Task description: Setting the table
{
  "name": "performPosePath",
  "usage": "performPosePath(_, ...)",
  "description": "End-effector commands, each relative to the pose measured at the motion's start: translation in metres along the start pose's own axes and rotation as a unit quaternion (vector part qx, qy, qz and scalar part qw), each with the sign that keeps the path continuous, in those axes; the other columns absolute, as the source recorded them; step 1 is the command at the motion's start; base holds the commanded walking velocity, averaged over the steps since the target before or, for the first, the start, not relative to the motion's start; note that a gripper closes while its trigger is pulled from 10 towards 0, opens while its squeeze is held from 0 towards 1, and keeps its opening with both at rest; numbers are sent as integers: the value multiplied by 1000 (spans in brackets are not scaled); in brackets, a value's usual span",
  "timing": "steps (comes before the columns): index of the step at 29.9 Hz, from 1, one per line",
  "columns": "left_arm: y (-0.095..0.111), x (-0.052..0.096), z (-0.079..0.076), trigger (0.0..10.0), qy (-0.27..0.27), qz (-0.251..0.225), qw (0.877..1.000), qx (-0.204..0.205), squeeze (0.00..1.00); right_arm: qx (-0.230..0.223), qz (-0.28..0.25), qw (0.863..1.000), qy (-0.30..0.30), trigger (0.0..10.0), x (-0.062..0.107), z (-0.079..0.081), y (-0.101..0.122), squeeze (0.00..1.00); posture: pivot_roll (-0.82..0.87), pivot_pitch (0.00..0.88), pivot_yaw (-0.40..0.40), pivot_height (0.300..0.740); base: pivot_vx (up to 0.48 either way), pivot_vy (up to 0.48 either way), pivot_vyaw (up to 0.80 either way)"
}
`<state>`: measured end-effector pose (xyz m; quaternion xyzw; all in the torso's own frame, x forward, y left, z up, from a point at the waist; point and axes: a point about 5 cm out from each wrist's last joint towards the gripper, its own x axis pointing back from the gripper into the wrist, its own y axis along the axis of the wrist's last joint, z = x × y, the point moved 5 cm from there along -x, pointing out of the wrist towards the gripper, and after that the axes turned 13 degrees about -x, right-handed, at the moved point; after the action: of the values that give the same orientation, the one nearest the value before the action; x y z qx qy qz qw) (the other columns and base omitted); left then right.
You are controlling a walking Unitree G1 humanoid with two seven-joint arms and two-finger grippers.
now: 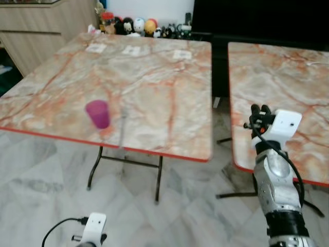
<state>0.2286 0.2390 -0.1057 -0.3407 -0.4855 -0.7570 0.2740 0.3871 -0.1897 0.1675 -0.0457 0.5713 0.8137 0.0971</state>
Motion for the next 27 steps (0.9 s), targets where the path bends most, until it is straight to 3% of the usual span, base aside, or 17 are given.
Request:
performPosePath(1, -4, 0, -3, 10000, -4, 9, 1000, 10, 0, 3, 0, 1000, -8, 10000, 0, -7, 2, 0, 92, 84, -5, 740, 0, 480, 0)
performPosePath(18, -4, 0, -3, 10000, -1, 9, 1000, 13, 0, 0, 15, 1000, -6, 10000, 1, -4, -6, 0, 100, 91, -9, 740, 0, 480, 0)
performPosePath(27, -2, 0, -2, 10000, 0, 4, 1000, 14, 0, 3, 29, 1000, -6, 10000, 1, -5, -13, 0, 102, 93, -8, 740, 0, 0, 0)
